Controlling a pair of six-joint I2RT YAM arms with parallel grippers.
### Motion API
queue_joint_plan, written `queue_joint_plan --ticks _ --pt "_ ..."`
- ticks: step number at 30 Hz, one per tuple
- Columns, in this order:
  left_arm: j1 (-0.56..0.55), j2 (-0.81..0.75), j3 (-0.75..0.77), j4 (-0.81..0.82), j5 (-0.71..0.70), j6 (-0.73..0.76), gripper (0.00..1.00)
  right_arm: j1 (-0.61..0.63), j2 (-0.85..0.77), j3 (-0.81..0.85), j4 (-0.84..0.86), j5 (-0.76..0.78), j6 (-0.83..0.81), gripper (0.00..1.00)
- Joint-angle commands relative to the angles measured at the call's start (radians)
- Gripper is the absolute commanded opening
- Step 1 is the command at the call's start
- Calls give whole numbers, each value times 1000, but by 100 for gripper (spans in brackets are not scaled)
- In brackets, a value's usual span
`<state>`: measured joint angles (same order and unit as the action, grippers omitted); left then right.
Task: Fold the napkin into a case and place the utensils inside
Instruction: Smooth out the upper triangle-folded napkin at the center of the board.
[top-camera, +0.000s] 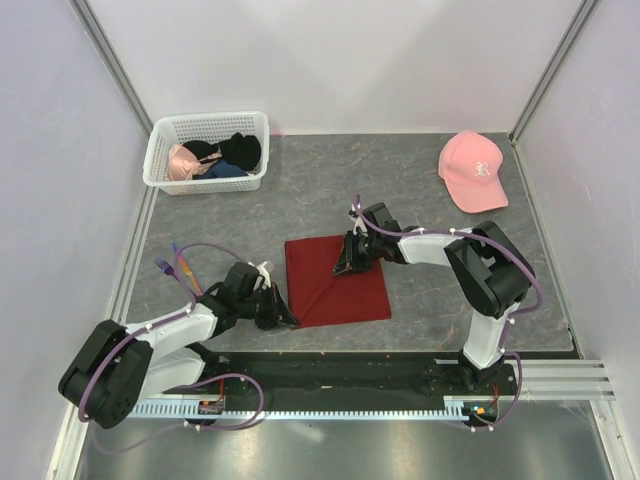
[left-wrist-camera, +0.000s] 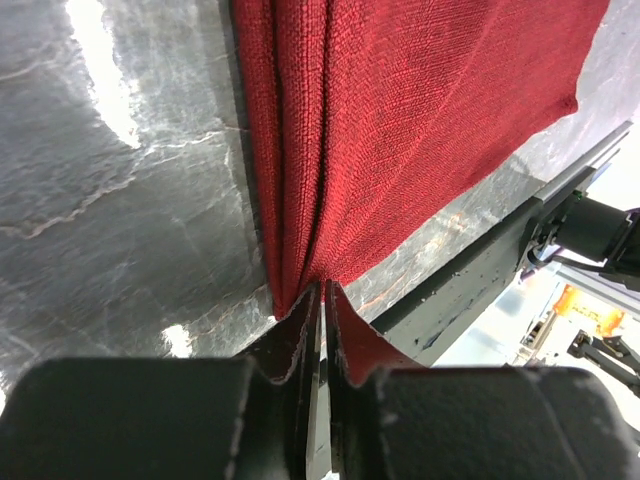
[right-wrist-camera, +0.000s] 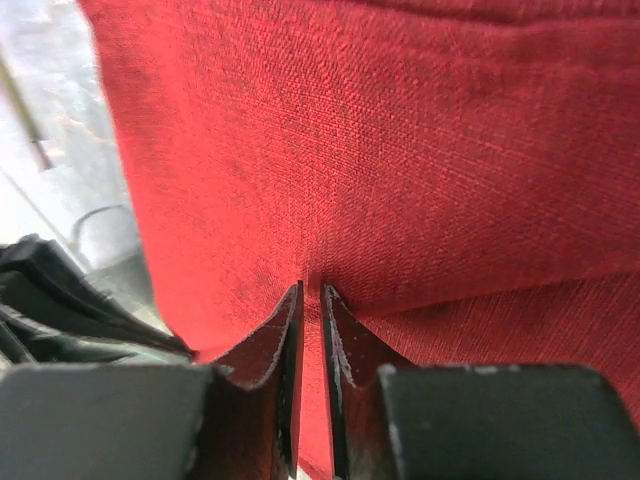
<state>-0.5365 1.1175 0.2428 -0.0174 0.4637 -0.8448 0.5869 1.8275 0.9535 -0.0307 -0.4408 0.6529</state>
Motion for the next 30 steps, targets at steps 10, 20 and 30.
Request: queue_joint_plan --ticks 10,20,30 --pt "-3 -157 160 -129 10 15 17 -39 -99 71 -53 17 -75 27" --pt "0 231 311 80 -10 67 11 -200 7 166 -63 1 -131 30" --pt "0 389 219 183 -16 92 10 -285 173 231 -41 -13 -194 27"
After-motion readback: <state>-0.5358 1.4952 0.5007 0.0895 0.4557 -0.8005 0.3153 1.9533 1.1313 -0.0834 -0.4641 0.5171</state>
